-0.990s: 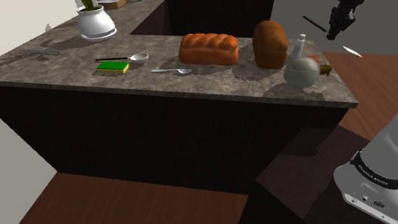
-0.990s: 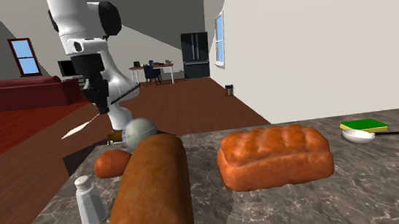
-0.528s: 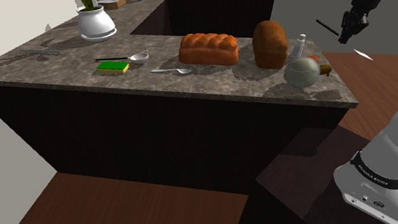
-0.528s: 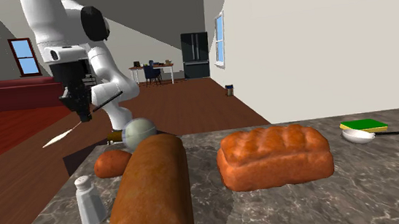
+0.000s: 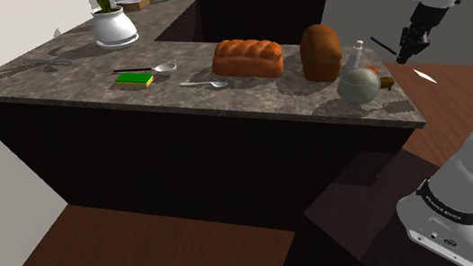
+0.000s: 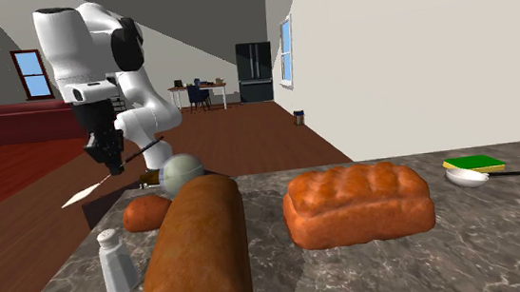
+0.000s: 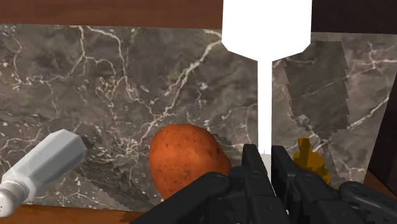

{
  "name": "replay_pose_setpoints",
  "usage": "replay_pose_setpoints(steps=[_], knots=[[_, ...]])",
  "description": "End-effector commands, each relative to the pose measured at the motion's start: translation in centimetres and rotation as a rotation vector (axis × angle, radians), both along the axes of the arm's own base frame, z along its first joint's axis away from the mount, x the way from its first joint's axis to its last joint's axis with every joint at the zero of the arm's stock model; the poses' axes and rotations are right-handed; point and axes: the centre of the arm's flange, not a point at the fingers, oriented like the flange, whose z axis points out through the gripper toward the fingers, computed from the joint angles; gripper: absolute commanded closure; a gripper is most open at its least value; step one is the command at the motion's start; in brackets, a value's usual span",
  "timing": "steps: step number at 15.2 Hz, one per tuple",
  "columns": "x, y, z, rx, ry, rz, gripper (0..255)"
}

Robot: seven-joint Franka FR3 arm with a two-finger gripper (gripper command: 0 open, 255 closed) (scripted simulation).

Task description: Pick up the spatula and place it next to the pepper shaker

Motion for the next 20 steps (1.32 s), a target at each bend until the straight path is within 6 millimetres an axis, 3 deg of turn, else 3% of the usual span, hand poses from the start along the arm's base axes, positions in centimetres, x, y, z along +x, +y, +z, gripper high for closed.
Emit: replay_pose_setpoints(steps=[1,20], knots=[[0.0,-0.1,-1.0,0.0,0.0,0.0,255],[0.0,-0.1,-11.0,0.0,0.0,0.0,255]])
